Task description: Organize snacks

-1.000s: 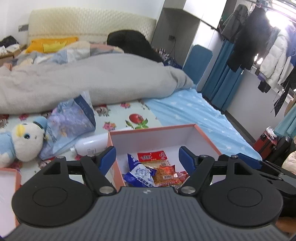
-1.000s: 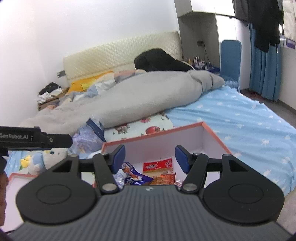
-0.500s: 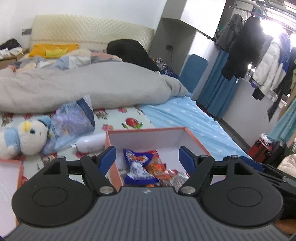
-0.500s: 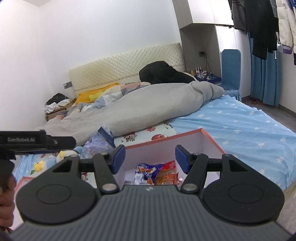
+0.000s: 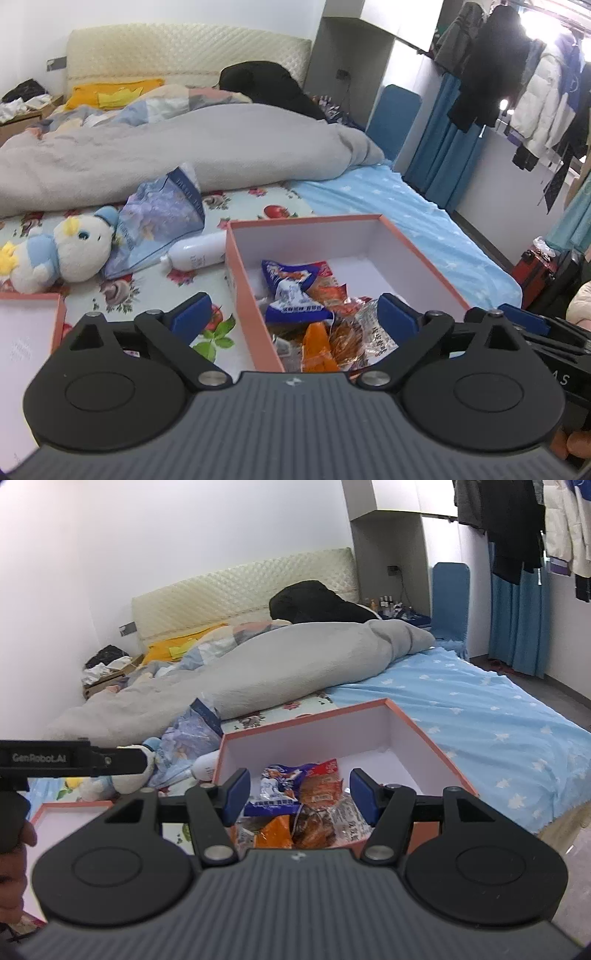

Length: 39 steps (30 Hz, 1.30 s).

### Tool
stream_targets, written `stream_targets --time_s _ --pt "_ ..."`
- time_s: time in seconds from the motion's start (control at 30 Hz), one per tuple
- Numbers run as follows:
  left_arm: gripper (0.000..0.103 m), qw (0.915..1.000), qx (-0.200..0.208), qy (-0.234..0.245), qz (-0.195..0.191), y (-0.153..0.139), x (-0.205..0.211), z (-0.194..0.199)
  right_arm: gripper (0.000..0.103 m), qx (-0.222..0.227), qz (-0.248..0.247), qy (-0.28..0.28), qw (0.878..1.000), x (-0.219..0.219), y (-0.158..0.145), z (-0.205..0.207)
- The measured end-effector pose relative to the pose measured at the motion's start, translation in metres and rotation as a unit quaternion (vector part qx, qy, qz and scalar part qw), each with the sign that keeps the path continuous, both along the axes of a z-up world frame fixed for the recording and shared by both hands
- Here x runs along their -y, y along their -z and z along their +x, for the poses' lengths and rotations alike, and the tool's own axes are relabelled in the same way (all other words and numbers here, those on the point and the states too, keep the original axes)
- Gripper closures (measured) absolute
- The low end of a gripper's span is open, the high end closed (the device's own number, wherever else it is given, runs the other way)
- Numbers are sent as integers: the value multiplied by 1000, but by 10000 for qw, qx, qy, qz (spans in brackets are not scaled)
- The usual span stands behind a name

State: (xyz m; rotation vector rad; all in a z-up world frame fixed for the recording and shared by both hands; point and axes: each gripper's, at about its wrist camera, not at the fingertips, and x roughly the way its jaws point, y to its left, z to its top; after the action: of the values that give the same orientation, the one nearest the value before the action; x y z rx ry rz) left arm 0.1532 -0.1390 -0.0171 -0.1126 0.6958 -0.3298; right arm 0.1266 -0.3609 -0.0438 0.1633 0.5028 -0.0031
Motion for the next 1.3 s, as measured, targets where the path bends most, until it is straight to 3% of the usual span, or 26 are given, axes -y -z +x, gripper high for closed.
stream_targets --time_s 0.37,1.3 --pt "2 9989 23 -368 295 1 -5 -3 41 -14 13 96 10000 2 6 -4" --pt "2 9991 27 -399 160 2 -6 1 41 -42 25 181 9998 4 7 -1"
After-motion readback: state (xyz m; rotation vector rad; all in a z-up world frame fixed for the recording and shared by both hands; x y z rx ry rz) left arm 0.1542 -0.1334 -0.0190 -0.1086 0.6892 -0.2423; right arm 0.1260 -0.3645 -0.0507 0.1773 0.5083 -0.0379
